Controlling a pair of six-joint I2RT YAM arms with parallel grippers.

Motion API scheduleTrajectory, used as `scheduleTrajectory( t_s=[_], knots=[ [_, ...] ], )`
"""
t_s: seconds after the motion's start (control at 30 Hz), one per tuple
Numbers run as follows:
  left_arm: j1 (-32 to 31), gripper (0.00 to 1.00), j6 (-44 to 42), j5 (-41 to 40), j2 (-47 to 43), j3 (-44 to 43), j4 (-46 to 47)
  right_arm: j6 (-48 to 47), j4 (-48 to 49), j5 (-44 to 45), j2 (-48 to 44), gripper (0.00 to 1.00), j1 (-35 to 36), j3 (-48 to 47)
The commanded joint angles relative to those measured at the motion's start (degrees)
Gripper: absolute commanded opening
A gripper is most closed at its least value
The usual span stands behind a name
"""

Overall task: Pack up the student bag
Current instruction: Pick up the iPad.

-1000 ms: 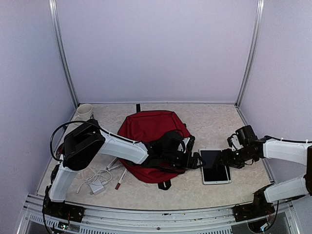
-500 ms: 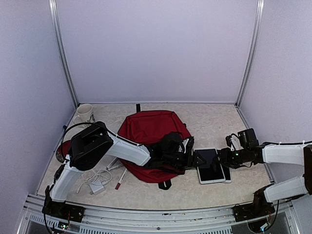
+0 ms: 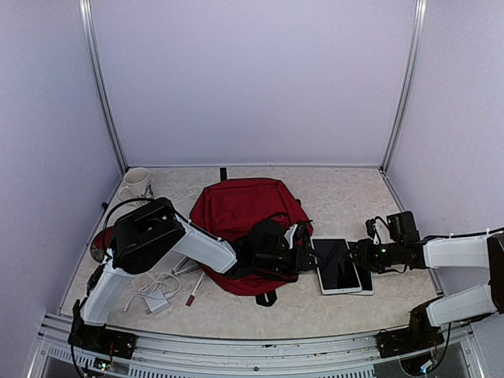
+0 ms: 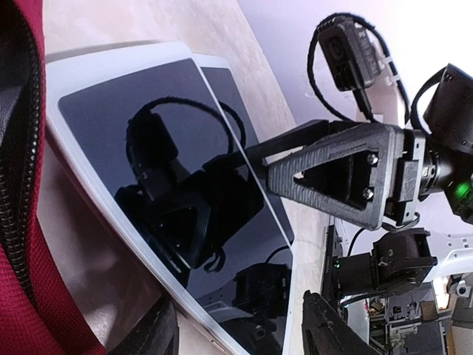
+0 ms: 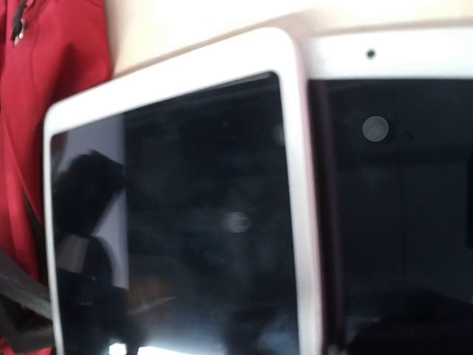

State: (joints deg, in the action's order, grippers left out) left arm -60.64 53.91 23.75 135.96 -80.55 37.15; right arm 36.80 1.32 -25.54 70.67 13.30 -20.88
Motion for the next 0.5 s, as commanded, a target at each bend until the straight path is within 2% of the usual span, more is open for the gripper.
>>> scheduleTrajectory(
  t_s=[0.0, 0.47],
  knots=[
    [-1.84, 0.51, -0.25, 2.01, -2.58, -0.15, 14.41, 2.48, -2.11, -12.48, -0.66, 0.48, 1.9, 2.61],
    [-2.99, 0.35, 1.96, 2.39, 1.76, -4.82, 11.32, 2.65, -2.1, -11.79, -1.71, 0.47, 1.91, 2.89]
  ],
)
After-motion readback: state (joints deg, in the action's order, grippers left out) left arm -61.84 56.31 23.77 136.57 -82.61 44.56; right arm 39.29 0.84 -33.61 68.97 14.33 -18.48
